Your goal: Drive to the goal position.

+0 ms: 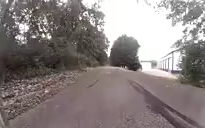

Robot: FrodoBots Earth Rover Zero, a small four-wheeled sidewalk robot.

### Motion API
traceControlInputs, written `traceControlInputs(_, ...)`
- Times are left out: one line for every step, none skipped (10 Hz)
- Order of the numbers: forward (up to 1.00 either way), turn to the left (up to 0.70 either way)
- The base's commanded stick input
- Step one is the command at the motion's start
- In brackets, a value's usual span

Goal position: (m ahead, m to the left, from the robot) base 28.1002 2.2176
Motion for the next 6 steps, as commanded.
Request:
traceControlInputs(0.70,-0.23)
traceControlInputs(0.70,-0.23)
traceControlInputs(0.70,-0.13)
traceControlInputs(0.70,-0.04)
traceControlInputs(0.70,0.00)
traceControlInputs(0.70,0.00)
